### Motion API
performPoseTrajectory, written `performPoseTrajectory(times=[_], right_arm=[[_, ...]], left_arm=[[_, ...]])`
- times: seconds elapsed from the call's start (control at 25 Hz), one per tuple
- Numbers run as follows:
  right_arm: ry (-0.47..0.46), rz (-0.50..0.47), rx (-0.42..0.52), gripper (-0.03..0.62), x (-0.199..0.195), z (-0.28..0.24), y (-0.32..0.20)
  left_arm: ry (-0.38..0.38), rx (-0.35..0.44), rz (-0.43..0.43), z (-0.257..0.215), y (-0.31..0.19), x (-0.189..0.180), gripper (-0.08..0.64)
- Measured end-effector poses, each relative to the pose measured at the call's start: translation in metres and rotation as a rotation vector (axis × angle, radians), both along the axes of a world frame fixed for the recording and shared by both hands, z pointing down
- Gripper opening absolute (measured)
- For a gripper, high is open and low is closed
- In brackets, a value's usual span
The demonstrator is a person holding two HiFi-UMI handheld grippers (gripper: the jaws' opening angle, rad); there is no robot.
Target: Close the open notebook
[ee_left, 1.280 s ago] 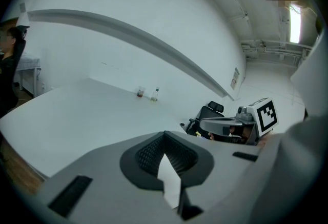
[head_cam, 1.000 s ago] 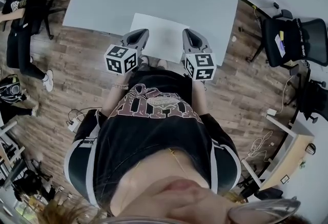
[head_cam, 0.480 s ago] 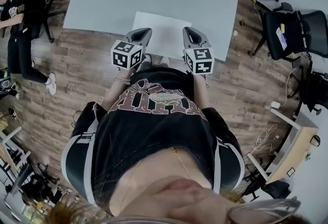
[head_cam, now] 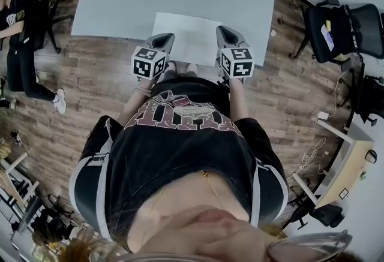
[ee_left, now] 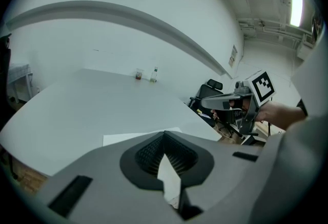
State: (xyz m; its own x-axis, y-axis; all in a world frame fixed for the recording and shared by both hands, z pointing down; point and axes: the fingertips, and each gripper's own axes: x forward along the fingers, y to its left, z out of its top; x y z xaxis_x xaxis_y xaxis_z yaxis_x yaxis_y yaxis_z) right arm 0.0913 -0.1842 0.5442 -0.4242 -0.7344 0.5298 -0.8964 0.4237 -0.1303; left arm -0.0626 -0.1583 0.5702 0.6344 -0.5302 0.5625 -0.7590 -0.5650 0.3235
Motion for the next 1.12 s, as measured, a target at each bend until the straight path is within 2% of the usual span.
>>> performPoseTrajectory(times=[0.32, 0.6, 0.76, 1.12], right_arm=[[0.03, -0.037, 0.006, 0.019, 0.007, 0.004, -0.016], [0.047, -0.088, -0.056, 0.018, -0.006, 0.04, -0.008], [0.091, -0.119, -0.097, 0.019, -0.01, 0.063, -0.003], [0.131, -0.133, -0.19, 0.018, 0.0, 0.104, 0.005]], left_arm=[[-0.008, -0.011, -0.004, 0.006, 0.002, -0.004, 0.048], [-0.025, -0.03, -0.018, 0.02, 0.005, -0.013, 0.048], [-0.03, -0.044, -0.025, 0.027, 0.006, -0.017, 0.048], [-0.048, -0.076, -0.041, 0.047, 0.005, -0.022, 0.048]])
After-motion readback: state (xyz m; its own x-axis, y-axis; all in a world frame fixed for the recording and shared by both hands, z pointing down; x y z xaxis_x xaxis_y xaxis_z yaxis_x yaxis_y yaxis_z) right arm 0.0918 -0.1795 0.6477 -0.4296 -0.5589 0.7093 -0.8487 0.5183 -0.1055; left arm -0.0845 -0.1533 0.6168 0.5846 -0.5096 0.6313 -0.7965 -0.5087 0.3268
